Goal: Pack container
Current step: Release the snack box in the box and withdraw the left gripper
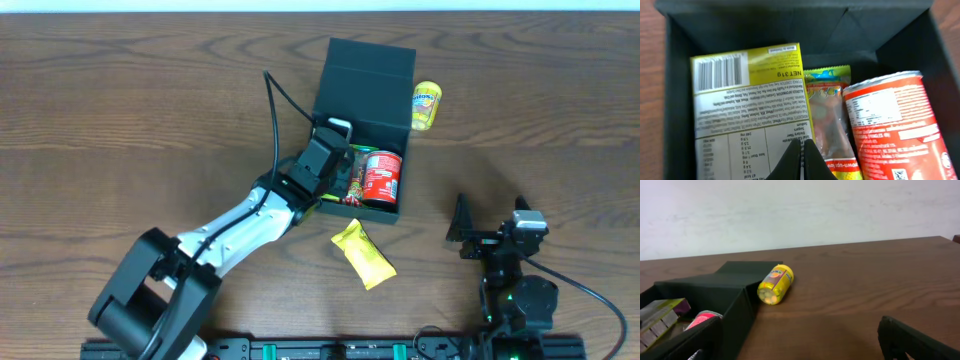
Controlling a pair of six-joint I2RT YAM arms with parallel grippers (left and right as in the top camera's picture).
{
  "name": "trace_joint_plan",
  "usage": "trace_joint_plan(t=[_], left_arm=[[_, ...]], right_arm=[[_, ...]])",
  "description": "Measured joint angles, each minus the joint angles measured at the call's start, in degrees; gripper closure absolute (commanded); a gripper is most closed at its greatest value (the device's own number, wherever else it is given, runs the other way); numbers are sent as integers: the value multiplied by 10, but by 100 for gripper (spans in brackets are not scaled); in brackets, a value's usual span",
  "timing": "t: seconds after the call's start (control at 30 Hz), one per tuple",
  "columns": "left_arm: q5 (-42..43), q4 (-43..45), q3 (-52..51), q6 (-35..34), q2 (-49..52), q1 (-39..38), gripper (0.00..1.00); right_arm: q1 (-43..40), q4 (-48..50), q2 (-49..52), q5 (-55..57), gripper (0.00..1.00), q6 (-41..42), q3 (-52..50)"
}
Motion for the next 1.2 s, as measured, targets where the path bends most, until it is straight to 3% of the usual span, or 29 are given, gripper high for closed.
trace_joint_plan(t=[0.53, 0.83, 1.2], left_arm=[[17, 29, 36, -49, 15, 0, 94], [20, 7, 82, -55, -48, 0, 94], [-1, -253, 88, -17, -158, 0, 94]], right_arm=[[0, 0, 0, 0, 1, 0, 0], [0, 0, 0, 0, 1, 0, 0], [0, 0, 0, 0, 1, 0, 0]])
